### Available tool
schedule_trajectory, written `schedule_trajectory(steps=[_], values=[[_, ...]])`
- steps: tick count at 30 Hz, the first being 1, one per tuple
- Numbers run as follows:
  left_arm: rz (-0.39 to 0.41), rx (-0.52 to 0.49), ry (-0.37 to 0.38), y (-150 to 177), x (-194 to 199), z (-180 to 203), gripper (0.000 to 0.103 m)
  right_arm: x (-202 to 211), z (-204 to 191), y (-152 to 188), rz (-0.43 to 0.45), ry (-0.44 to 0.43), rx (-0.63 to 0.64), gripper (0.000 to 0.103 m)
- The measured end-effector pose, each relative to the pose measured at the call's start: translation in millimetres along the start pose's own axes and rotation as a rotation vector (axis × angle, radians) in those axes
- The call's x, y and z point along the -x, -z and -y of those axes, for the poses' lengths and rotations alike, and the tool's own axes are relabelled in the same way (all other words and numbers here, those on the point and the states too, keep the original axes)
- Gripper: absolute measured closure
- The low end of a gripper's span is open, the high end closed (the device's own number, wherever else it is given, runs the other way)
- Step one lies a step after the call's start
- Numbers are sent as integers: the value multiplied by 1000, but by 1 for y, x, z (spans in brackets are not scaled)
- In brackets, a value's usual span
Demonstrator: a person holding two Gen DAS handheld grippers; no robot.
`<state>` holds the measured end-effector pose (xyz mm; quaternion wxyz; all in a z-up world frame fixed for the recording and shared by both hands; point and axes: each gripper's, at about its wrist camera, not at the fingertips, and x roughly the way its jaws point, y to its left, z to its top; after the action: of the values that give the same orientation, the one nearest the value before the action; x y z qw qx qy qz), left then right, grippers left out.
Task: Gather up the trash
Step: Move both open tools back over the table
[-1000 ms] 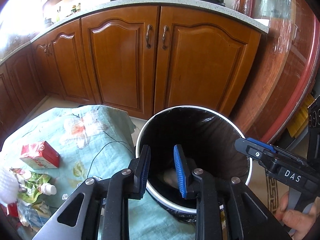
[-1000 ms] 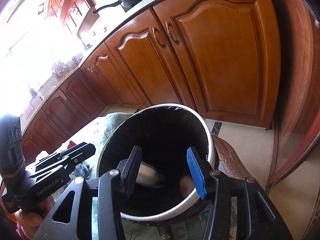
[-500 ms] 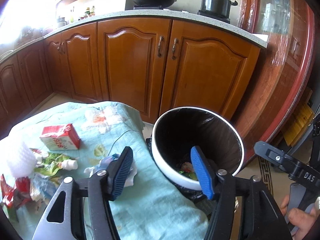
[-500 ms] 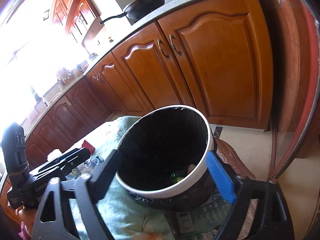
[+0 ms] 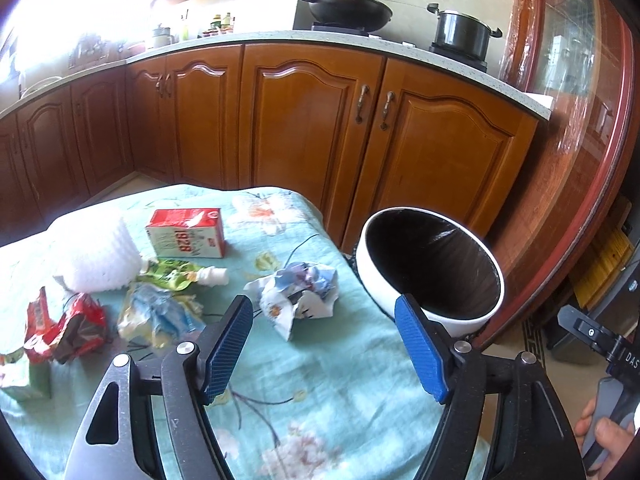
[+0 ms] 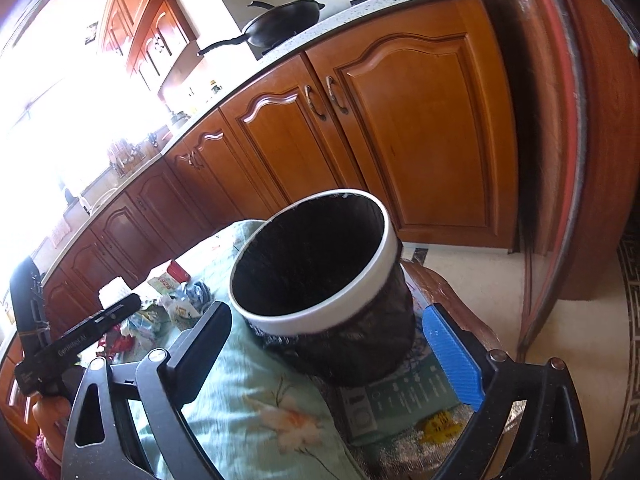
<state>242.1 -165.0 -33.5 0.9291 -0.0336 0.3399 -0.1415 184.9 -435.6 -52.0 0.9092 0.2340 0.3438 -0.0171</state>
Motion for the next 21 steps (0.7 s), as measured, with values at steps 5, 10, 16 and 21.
schedule_trajectory(steps=[5,10,16,21], values=[[18,20,-11,14,20,-11,29,10,-2,12,9,1,-2,5],[62,5,-38,27,44,-13,24,20,-23,22,53,0,57,5],[97,-14,-53,41,70,-14,23,33,-48,32,87,-14,117,5],[106,6,-69,49,88,-28,20,34,-69,38,72,-49,158,4]])
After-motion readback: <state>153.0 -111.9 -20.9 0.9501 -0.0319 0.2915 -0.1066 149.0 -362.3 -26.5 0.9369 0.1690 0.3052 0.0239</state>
